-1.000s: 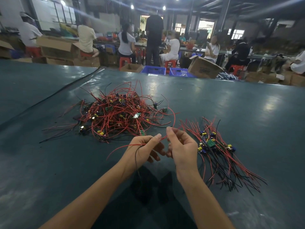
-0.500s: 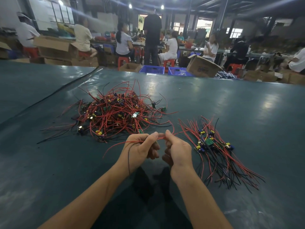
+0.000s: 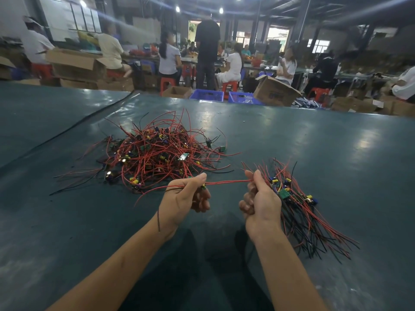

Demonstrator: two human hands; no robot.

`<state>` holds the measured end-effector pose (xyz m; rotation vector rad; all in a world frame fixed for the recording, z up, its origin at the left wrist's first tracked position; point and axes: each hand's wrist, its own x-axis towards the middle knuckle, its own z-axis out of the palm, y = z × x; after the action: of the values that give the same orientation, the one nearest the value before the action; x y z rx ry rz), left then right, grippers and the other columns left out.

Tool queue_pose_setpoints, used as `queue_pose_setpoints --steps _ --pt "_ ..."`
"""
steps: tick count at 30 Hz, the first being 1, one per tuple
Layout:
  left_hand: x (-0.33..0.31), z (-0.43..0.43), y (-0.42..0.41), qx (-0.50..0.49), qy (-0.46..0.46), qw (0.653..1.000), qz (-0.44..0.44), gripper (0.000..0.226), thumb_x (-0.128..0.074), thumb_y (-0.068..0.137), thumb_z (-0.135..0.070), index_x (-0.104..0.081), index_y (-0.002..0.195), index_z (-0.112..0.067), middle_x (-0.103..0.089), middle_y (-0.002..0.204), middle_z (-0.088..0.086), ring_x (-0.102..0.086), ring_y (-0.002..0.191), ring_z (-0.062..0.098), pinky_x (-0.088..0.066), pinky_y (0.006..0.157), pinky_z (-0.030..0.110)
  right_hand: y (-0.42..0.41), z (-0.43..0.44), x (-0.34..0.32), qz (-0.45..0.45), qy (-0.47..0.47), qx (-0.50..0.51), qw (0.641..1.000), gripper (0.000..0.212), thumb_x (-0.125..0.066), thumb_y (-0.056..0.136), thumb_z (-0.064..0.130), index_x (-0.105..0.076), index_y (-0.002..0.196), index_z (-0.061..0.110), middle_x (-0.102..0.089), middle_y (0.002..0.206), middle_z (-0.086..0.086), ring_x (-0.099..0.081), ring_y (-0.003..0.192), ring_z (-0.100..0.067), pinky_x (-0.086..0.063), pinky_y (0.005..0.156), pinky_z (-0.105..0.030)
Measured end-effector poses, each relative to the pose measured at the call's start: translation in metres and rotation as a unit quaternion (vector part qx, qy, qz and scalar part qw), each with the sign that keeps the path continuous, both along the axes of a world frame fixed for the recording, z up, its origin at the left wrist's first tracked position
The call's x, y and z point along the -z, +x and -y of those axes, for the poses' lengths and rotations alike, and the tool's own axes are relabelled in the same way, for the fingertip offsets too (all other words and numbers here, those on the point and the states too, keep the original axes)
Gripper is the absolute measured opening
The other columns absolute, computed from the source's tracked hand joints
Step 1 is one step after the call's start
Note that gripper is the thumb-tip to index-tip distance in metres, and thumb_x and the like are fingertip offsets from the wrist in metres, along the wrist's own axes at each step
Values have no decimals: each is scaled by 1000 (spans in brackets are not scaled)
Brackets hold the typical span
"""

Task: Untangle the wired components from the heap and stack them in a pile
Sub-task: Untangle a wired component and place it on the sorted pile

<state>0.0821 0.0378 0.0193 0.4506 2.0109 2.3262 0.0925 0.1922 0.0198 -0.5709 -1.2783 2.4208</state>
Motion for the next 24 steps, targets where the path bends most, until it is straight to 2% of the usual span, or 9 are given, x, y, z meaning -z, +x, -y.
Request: queue_pose_setpoints --steps 3,6,10,13,15,18,21,24 --pt "0 -2 1 19 -22 999 24 45 -58 85 -52 -68 57 -17 -65 59 9 -56 46 16 -42 45 20 3 16 3 -4 103 -11 995 21 -71 87 32 -74 74 16 -43 54 6 -33 39 -4 -34 37 -18" --pt "2 -6 3 36 -45 998 21 43 -55 79 -55 -71 63 -18 -67 60 8 -59 47 16 -43 45 20 8 40 10 -44 180 -64 981 26 -71 87 26 -76 62 21 -64 60 -3 -57 56 -14 -51 56 -28" --pt "2 -5 3 28 -56 998 9 40 -55 81 -49 -71 62 -17 -66 57 5 -61 49 16 -45 48 23 12 50 13 -73 204 -80 973 34 -66 91 20 -76 59 23 -70 60 1 -64 56 -7 -53 53 -20" --pt "2 -5 2 35 -84 996 -3 44 -56 82 -47 -66 60 -10 -64 55 5 -60 50 16 -45 51 25 11 48 13 -52 204 -58 976 35 -67 91 22 -76 58 22 -65 57 -2 -60 57 -13 -53 57 -26" --pt "1 -4 2 48 -89 995 -10 49 -61 88 -46 -64 57 -9 -63 54 7 -58 51 18 -45 51 24 10 44 10 -23 183 -42 982 33 -67 91 26 -76 59 23 -51 54 -5 -49 53 -16 -46 54 -30" --pt "-2 -3 3 68 -99 992 -23 47 -58 85 -46 -65 52 -14 -63 52 7 -58 49 18 -46 52 24 5 26 4 21 125 -3 992 33 -66 92 26 -77 61 21 -31 48 7 -28 41 -7 -30 40 -20" --pt "-4 -2 5 84 -98 991 -38 48 -57 79 -53 -65 51 -15 -63 50 6 -58 47 16 -46 52 23 0 3 0 21 52 37 998 32 -62 94 21 -73 66 12 -27 43 9 -18 36 -5 -19 34 -16" --pt "-4 -1 5 94 -98 990 -44 47 -58 80 -53 -64 50 -17 -63 50 3 -59 46 15 -45 51 19 -2 -8 -2 10 13 60 998 27 -59 96 19 -71 74 8 -30 42 10 -19 33 -3 -17 33 -16"
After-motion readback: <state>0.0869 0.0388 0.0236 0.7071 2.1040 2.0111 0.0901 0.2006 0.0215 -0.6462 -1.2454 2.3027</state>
